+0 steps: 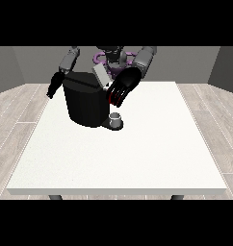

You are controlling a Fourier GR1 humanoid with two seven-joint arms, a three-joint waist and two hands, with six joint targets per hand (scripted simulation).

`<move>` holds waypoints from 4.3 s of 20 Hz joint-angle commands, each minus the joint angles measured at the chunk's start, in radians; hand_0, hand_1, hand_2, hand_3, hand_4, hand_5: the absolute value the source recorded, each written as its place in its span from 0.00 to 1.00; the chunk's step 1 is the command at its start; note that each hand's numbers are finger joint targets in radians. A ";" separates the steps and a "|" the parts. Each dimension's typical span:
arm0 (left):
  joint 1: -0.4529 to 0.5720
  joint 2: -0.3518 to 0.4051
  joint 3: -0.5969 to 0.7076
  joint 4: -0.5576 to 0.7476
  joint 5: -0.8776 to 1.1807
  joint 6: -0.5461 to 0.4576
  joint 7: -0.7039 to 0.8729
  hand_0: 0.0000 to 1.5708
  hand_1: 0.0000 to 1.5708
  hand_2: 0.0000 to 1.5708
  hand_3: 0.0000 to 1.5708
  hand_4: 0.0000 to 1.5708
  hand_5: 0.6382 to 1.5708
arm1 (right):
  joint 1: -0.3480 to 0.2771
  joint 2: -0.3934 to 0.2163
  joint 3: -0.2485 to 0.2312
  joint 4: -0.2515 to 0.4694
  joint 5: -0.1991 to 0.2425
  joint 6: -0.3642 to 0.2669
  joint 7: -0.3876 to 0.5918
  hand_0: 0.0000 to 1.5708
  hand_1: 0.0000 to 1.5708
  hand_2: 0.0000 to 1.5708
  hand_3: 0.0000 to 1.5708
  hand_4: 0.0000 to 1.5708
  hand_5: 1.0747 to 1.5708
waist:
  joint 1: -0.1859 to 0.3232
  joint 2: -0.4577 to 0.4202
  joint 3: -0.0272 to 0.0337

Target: Insert the coffee pod into the coffee machine and close the lid

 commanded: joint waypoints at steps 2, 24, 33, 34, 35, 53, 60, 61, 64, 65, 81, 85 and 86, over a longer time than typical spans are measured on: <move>0.018 -0.039 -0.008 0.012 -0.010 -0.006 0.033 0.00 0.00 0.23 0.16 0.00 1.00 | 0.033 0.005 -0.007 0.019 -0.018 0.014 -0.004 0.00 0.00 0.00 0.00 0.00 1.00 | 0.010 -0.054 -0.0002; 0.590 -0.510 0.308 0.018 0.488 -0.080 -0.062 0.00 0.00 0.00 0.00 0.17 1.00 | 0.357 0.002 -0.067 0.061 -0.126 0.094 -0.115 0.00 0.00 0.00 0.00 0.00 1.00 | 0.383 -0.623 -0.0019; 0.734 -0.569 0.254 -0.028 0.533 -0.079 -0.019 0.00 0.00 0.00 0.00 0.25 1.00 | 0.277 -0.085 -0.021 -0.021 -0.135 0.234 -0.026 0.00 0.00 0.00 0.00 0.07 1.00 | 0.439 -0.717 -0.0006; 0.747 -0.538 0.290 -0.055 0.539 -0.091 -0.019 0.00 0.00 0.00 0.00 0.27 1.00 | 0.280 -0.079 -0.025 -0.046 -0.148 0.238 -0.042 0.00 0.00 0.00 0.00 0.16 1.00 | 0.440 -0.681 -0.0006; 0.758 -0.569 0.244 -0.070 0.567 -0.090 0.011 0.00 0.00 0.00 0.00 0.26 1.00 | 0.274 -0.079 -0.025 -0.011 -0.106 0.193 -0.049 0.00 0.00 0.00 0.00 0.15 1.00 | 0.473 -0.709 -0.0004; 0.929 -0.570 0.009 -0.482 0.792 -0.074 0.184 0.00 0.00 0.00 0.00 0.23 1.00 | 0.056 -0.095 -0.173 0.232 -0.259 0.214 0.042 0.00 0.00 0.00 0.00 0.09 1.00 | 0.566 -0.566 -0.0003; 0.961 -0.567 0.021 -0.645 0.786 -0.081 0.205 0.00 0.00 0.00 0.00 0.23 1.00 | -0.014 -0.084 -0.149 0.278 -0.239 0.200 -0.006 0.00 0.00 0.00 0.00 0.00 1.00 | 0.573 -0.466 -0.0003; 0.939 -0.530 0.046 -0.638 0.793 -0.078 0.179 0.00 0.00 0.00 0.00 0.24 1.00 | -0.092 -0.099 -0.146 0.262 -0.252 0.214 0.031 0.00 0.00 0.00 0.00 0.00 1.00 | 0.536 -0.424 -0.0006; 1.019 -0.532 0.015 -0.676 0.773 -0.082 0.093 0.00 0.00 0.00 0.00 0.22 1.00 | -0.081 -0.109 -0.156 0.289 -0.245 0.223 -0.053 0.00 0.00 0.00 0.00 0.00 1.00 | 0.556 -0.370 -0.0005; 0.973 -0.476 0.079 -0.690 0.826 -0.094 0.171 0.00 0.00 0.00 0.00 0.23 1.00 | -0.106 -0.099 -0.132 0.268 -0.251 0.237 -0.002 0.00 0.00 0.00 0.00 0.00 1.00 | 0.508 -0.397 -0.0006; 1.034 -0.512 0.011 -0.786 0.783 -0.010 0.204 0.00 0.00 0.00 0.00 0.23 1.00 | -0.289 -0.098 -0.056 0.320 -0.169 0.232 0.011 0.00 0.00 0.00 0.00 0.07 1.00 | 0.522 -0.337 -0.0007; 1.048 -0.500 0.006 -0.789 0.796 -0.039 0.225 0.00 0.00 0.00 0.00 0.23 1.00 | -0.323 -0.073 -0.038 0.320 -0.147 0.198 0.046 0.00 0.00 0.00 0.00 0.07 1.00 | 0.558 -0.349 -0.0008; 1.057 -0.498 0.014 -0.778 0.795 -0.034 0.188 0.00 0.00 0.00 0.00 0.23 1.00 | -0.332 -0.083 -0.044 0.309 -0.158 0.216 0.038 0.00 0.00 0.00 0.00 0.00 1.00 | 0.553 -0.332 -0.0009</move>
